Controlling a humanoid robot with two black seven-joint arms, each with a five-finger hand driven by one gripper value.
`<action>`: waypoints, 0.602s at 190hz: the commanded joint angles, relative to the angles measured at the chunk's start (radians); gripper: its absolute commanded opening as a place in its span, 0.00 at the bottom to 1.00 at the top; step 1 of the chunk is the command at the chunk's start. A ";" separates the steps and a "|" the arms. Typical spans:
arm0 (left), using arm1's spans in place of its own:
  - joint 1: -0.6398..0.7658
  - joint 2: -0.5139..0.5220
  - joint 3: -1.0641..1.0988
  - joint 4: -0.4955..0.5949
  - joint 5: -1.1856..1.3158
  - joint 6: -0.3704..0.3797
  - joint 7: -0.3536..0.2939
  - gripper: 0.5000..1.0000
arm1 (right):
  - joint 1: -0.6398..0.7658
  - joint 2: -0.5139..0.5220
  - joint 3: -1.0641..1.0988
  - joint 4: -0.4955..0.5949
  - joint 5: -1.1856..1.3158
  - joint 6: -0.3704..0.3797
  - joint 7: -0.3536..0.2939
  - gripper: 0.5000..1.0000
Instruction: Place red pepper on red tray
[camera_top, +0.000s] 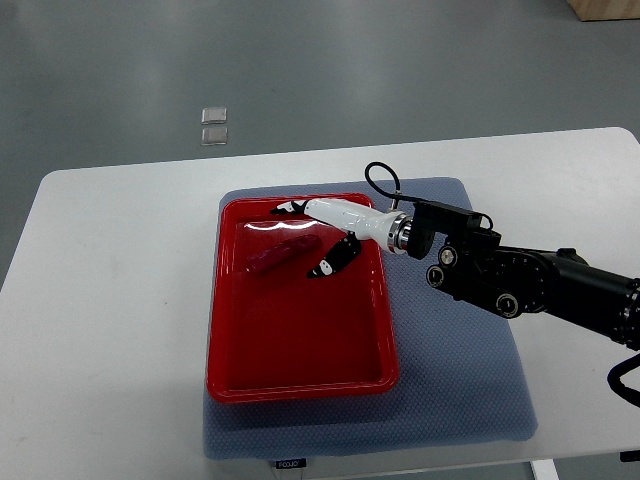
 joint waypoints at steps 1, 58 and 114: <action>0.000 0.000 0.000 0.000 0.000 0.000 0.000 1.00 | 0.000 -0.017 0.051 0.000 0.024 0.003 0.000 0.81; 0.000 0.000 0.001 0.000 0.000 0.000 0.000 1.00 | -0.150 -0.017 0.517 -0.002 0.703 0.057 0.009 0.81; 0.000 0.000 0.001 0.000 0.000 -0.001 0.001 1.00 | -0.299 -0.012 0.692 -0.017 1.164 0.232 0.021 0.83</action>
